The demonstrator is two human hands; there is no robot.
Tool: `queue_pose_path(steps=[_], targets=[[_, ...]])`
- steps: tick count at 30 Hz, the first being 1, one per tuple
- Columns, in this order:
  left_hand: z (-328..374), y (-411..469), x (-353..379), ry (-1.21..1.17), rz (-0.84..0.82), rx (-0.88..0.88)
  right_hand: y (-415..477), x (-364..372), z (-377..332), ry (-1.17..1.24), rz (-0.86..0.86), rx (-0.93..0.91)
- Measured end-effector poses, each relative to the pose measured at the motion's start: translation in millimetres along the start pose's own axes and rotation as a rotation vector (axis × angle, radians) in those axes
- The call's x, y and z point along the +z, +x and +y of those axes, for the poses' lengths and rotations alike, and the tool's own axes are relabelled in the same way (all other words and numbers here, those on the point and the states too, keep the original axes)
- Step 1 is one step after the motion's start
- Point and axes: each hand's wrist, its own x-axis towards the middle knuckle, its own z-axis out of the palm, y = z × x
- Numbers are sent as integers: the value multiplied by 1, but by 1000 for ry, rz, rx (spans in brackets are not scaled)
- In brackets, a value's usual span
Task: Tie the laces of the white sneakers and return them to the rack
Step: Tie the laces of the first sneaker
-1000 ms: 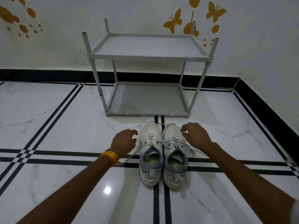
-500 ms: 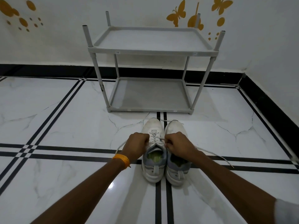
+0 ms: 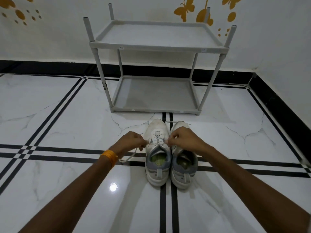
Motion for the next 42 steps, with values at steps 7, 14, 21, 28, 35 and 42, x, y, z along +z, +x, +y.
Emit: queue_pose_path(steps=[7, 14, 21, 28, 35, 42], targets=[[18, -2, 20, -834, -2, 106, 10, 12, -11, 1068, -17, 120], [13, 6, 43, -533, 270, 291, 9, 29, -12, 1020, 104, 134], [17, 6, 53, -400, 428, 389, 11, 32, -10, 723, 208, 97], [19, 15, 57, -280, 496, 376, 13, 33, -8, 612, 133, 86], [23, 12, 64, -60, 478, 399, 18, 25, -9, 606, 11, 113], [20, 13, 57, -151, 495, 407, 19, 26, -5, 645, 88, 110]])
